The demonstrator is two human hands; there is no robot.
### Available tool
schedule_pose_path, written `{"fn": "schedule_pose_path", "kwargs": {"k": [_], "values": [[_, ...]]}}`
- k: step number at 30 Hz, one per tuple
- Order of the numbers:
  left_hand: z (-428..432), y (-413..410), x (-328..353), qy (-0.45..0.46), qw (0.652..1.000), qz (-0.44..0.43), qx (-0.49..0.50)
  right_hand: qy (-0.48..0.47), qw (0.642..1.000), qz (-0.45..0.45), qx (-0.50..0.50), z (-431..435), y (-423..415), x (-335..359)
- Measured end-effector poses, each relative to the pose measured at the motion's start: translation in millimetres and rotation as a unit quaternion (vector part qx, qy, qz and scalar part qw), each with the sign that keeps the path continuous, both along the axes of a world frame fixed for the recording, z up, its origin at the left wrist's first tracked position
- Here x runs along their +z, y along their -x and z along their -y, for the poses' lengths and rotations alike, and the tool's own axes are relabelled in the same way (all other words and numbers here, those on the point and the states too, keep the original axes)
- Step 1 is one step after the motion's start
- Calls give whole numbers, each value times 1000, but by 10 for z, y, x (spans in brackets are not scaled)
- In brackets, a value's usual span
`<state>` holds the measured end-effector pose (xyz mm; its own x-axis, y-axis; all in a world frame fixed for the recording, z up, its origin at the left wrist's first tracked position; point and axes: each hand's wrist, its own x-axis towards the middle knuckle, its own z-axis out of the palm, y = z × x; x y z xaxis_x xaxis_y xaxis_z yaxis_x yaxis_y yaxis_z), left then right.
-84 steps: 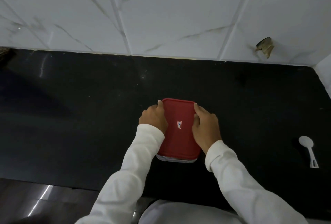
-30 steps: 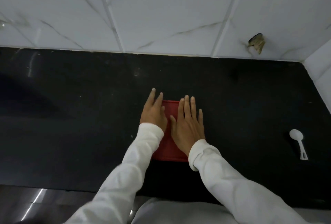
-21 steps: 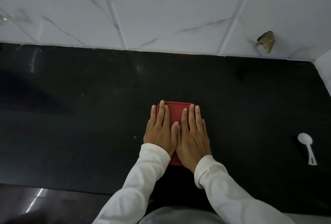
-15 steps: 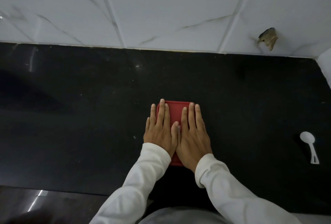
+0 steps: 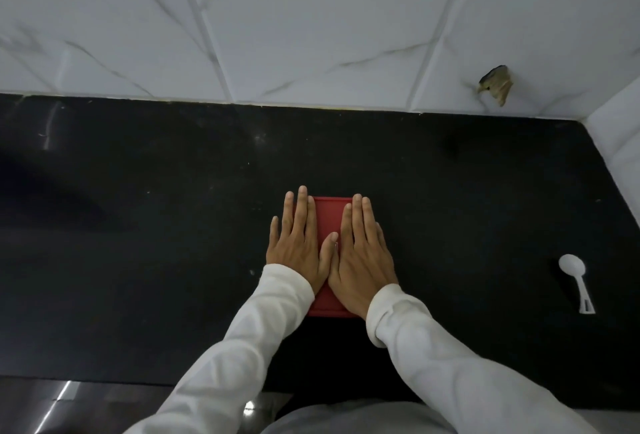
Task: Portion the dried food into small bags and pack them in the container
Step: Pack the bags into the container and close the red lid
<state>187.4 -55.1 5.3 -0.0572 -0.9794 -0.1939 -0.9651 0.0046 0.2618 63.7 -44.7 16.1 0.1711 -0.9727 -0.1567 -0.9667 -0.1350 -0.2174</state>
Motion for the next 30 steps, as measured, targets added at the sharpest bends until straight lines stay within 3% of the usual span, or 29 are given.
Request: {"fn": "schedule_pose_path", "kwargs": {"k": [6,8,12,15,16,18,21,23,30], "values": [[-17,86,216,-37,995,94,-10,-26,998,61,17,-34,206,126],[-54,250,349,-18,996,86,-5,-15,994,113,2,-134,409,182],[-186,857,484,179,981,-50,-46,35,980,181,-69,-355,940,205],[-301,1484,444,259,940,-193,-107,36,980,136,-138,-370,1533,17],[-335,1692,444,233,936,-239,-112,32,984,97,-148,-378,1729,-16],[-384,2096,426,97,935,-331,-86,38,979,74,-188,-411,2096,-76],[-387,2639,308,-114,897,-427,-16,103,907,193,-360,-511,2605,-65],[-353,2933,217,-199,868,-454,30,90,875,203,-431,-527,2928,-112],[-264,3659,-84,-306,828,-455,120,28,862,177,-474,-407,3628,-365]]}}
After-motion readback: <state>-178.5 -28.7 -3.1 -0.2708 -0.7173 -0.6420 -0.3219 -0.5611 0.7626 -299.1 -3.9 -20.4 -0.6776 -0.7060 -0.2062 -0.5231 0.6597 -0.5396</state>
